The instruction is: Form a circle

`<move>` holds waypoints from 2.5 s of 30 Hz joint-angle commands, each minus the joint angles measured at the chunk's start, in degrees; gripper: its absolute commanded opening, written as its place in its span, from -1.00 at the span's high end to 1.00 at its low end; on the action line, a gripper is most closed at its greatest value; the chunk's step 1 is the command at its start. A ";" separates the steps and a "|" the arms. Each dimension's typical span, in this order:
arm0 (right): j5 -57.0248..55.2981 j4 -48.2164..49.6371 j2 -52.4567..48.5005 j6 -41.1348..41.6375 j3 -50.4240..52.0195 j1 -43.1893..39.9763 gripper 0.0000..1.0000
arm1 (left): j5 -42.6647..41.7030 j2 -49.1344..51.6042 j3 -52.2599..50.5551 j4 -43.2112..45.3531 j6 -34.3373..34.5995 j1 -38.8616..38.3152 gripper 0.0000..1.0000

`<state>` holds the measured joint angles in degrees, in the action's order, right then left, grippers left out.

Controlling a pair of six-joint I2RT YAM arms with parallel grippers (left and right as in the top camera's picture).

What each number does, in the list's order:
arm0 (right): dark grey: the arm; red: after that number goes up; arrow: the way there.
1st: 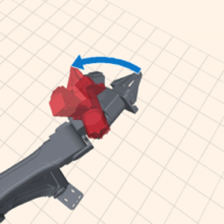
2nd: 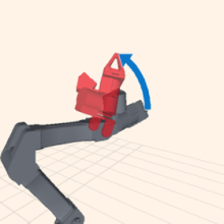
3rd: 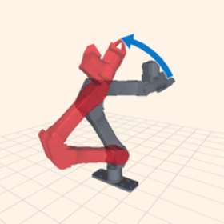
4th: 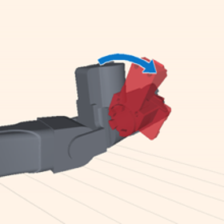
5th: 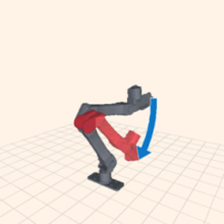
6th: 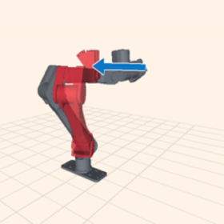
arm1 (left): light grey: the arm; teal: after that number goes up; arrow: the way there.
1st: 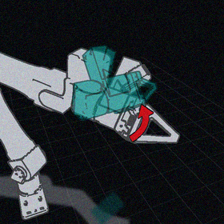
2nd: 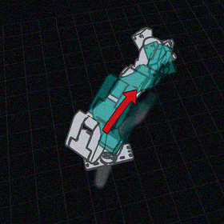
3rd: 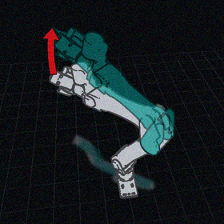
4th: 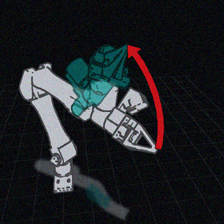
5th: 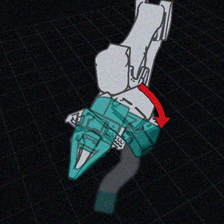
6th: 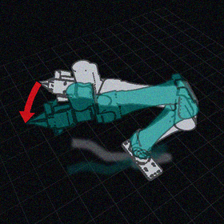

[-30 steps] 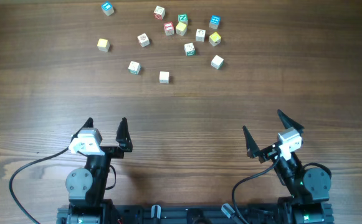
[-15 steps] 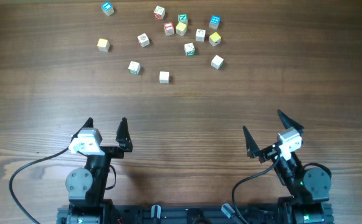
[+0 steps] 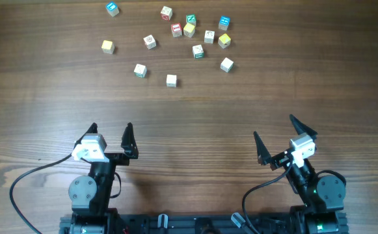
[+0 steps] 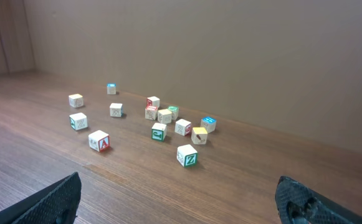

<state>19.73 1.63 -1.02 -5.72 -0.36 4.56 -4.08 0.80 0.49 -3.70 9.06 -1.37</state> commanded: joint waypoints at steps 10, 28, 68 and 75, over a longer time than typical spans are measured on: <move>0.74 0.00 0.04 -0.28 0.07 0.13 -1.00 | 1.14 -0.63 -0.17 -0.55 -1.14 0.42 -1.00; 0.74 0.00 0.04 -0.26 0.07 0.13 -0.99 | 1.14 -0.63 -0.15 -0.55 -1.14 0.42 -1.00; 0.76 0.00 0.04 -0.28 0.07 0.13 -0.99 | 2.01 -0.63 -0.17 2.19 -1.33 0.42 -1.00; 0.76 0.02 0.04 -0.28 0.07 0.13 -1.00 | 1.86 -0.63 -0.17 1.29 -1.09 0.42 -1.00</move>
<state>19.70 1.58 -1.02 -5.72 -0.36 4.56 -2.79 0.78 0.47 -2.79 9.04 -1.37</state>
